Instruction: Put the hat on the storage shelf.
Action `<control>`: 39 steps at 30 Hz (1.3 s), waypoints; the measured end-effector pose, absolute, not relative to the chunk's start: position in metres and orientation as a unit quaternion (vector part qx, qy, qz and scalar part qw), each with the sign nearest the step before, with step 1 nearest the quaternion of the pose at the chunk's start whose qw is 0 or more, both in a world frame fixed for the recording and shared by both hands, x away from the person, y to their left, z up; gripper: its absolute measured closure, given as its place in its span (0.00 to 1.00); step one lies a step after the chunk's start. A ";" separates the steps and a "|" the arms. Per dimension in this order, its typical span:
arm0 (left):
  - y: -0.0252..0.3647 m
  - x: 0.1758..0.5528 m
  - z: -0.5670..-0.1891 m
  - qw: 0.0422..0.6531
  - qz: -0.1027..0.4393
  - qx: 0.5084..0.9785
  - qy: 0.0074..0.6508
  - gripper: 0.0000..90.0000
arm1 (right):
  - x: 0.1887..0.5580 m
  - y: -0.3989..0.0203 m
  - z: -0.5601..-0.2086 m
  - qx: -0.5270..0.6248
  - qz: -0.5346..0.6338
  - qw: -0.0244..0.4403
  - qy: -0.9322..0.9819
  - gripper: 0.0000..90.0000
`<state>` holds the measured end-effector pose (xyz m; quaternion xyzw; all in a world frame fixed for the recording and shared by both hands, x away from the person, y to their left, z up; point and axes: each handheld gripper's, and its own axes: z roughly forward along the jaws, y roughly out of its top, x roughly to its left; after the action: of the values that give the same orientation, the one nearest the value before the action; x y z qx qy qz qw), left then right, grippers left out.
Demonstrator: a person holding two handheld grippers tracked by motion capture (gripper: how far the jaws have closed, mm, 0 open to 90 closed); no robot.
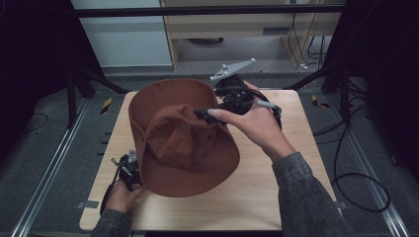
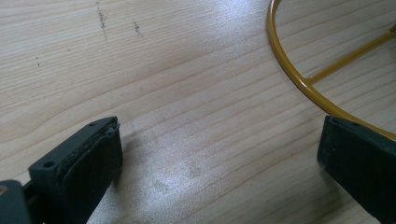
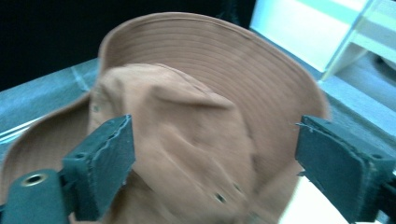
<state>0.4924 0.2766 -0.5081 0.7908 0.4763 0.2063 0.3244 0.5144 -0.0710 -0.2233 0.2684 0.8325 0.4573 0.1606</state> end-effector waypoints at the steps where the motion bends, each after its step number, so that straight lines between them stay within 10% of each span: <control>1: 0.276 0.492 -0.508 0.325 0.206 0.790 0.477 0.00 | 0.514 -0.078 -0.225 0.273 0.459 0.166 0.829 0.11; 16: 0.276 0.493 -0.508 0.326 0.206 0.790 0.477 0.00 | 0.502 -0.172 -0.261 0.346 0.475 0.214 0.780 0.08; 39: 0.277 0.492 -0.508 0.324 0.207 0.791 0.477 0.00 | 0.473 -0.230 -0.431 0.430 0.408 0.206 0.779 0.13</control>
<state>0.4925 0.2766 -0.5081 0.7908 0.4765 0.2066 0.3238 0.4732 -0.2302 -0.4306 0.4302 0.7786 0.4079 0.2058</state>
